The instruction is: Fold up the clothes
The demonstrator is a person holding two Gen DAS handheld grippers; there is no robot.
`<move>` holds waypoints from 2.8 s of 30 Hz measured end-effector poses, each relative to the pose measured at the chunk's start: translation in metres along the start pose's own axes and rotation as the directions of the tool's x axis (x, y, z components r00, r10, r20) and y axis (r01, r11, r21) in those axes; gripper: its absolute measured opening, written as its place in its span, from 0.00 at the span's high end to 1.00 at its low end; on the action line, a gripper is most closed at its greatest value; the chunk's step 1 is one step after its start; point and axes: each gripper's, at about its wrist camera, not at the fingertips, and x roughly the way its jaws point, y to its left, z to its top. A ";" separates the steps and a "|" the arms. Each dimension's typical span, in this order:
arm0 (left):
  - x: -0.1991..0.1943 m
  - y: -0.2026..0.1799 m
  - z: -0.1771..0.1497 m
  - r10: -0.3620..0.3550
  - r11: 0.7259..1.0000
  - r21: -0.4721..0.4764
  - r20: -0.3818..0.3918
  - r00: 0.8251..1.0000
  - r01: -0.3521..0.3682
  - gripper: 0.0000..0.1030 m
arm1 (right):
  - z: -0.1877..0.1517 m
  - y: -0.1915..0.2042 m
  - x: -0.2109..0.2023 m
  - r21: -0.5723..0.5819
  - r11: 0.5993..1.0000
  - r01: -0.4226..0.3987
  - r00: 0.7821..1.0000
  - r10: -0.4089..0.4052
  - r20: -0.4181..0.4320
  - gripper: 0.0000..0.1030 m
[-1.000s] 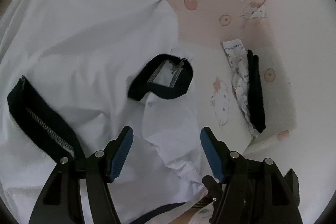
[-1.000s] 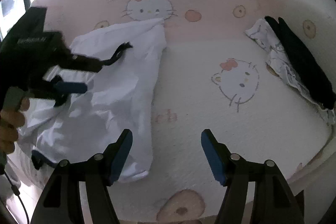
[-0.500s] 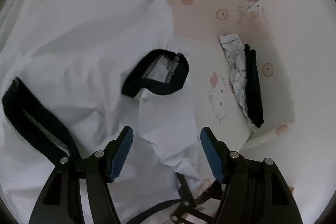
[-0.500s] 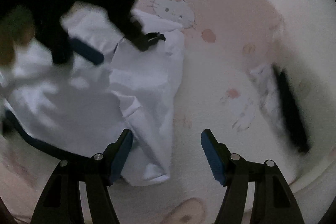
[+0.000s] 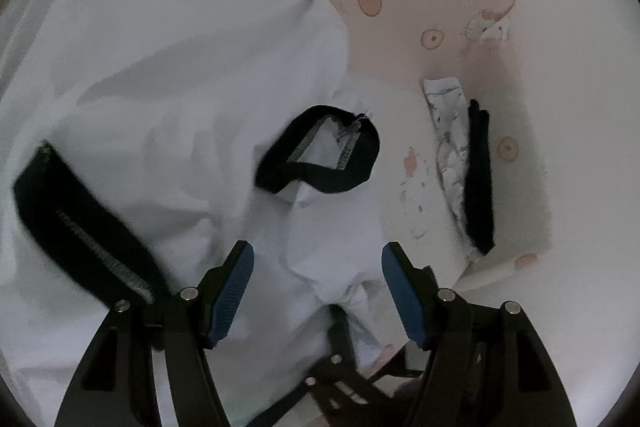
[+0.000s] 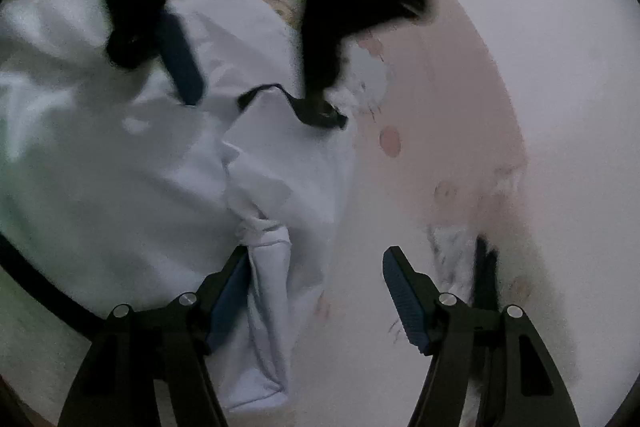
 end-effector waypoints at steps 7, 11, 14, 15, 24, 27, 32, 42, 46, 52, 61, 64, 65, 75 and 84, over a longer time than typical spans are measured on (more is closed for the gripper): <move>0.017 -0.007 0.006 0.011 1.000 0.004 -0.007 1.000 -0.011 0.38 | -0.009 -0.011 0.007 0.051 0.995 -0.088 0.990 0.093 -0.103 0.89; 0.027 -0.022 0.003 0.053 0.995 0.085 0.014 0.999 -0.054 0.38 | -0.018 -0.034 0.002 0.164 0.983 -0.088 0.984 0.111 -0.139 0.89; 0.034 -0.027 0.001 0.062 0.993 0.099 0.034 0.998 -0.065 0.38 | -0.023 -0.044 0.000 0.199 0.976 -0.088 0.979 0.121 -0.162 0.89; 0.037 -0.026 0.001 0.054 0.995 0.088 0.041 0.998 -0.057 0.38 | -0.023 -0.046 0.001 0.210 0.973 -0.094 0.977 0.131 -0.167 0.89; 0.036 -0.025 -0.002 0.117 0.986 0.105 0.099 0.988 -0.127 0.88 | -0.040 -0.036 -0.006 0.178 0.980 -0.086 0.976 0.119 -0.183 0.70; 0.031 -0.024 -0.001 0.104 0.986 0.118 0.108 0.989 -0.117 0.91 | -0.039 -0.028 -0.013 0.135 0.988 -0.073 0.982 0.096 -0.165 0.69; 0.027 -0.022 0.000 0.097 0.985 0.130 0.107 0.990 -0.110 0.91 | -0.028 -0.030 0.002 0.141 0.987 -0.072 0.981 0.096 -0.169 0.69; 0.028 -0.012 0.013 0.117 0.985 0.115 0.104 0.988 -0.128 0.92 | -0.020 -0.031 0.000 0.042 0.989 -0.140 0.983 0.144 -0.112 0.94; 0.028 -0.005 0.016 0.161 0.979 0.112 0.108 0.981 -0.173 0.93 | -0.033 -0.024 -0.008 0.034 0.980 -0.198 0.965 0.201 -0.171 0.95; 0.026 0.006 0.018 0.154 0.984 0.076 0.101 0.983 -0.162 0.95 | -0.039 -0.029 -0.009 0.068 0.973 -0.221 0.957 0.230 -0.179 0.95; 0.010 -0.006 0.017 0.101 0.994 0.038 0.067 0.993 -0.104 0.45 | -0.038 -0.056 -0.019 0.180 0.952 -0.248 0.955 0.271 -0.117 0.71; -0.004 -0.009 0.014 0.071 0.997 0.034 0.126 0.989 -0.076 0.34 | -0.037 -0.071 -0.018 0.229 0.938 -0.260 0.955 0.286 -0.085 0.55; -0.006 -0.009 0.014 0.074 0.997 0.028 0.131 0.989 -0.079 0.34 | -0.035 -0.074 -0.017 0.236 0.937 -0.257 0.956 0.282 -0.080 0.48; -0.016 -0.009 0.017 0.102 0.994 0.016 0.149 0.984 -0.106 0.34 | -0.014 -0.104 0.009 0.320 0.919 -0.231 0.964 0.261 -0.055 0.43; -0.005 -0.015 0.022 0.147 0.983 0.090 0.108 0.983 -0.157 0.34 | -0.003 -0.143 0.074 0.625 0.668 -0.404 0.840 0.542 -0.036 0.42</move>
